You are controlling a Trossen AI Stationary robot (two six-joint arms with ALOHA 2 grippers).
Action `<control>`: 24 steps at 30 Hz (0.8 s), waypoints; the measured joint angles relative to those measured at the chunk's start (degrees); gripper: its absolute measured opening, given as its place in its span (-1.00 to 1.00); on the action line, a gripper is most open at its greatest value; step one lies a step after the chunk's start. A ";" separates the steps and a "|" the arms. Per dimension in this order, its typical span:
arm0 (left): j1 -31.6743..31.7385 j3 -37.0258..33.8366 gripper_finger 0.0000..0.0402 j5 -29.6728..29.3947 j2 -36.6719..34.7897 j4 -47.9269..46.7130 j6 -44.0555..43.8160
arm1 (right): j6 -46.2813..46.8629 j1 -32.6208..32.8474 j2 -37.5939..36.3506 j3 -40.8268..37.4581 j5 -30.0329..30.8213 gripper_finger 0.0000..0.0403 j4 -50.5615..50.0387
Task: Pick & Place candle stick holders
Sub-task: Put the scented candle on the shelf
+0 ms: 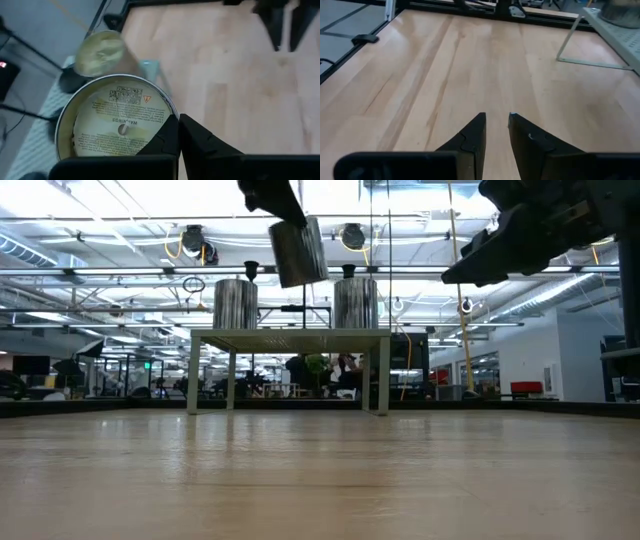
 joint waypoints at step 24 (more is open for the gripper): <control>15.14 9.20 -0.77 7.84 12.46 -7.50 0.01 | -0.07 -0.89 0.02 0.00 -0.04 -0.63 -0.87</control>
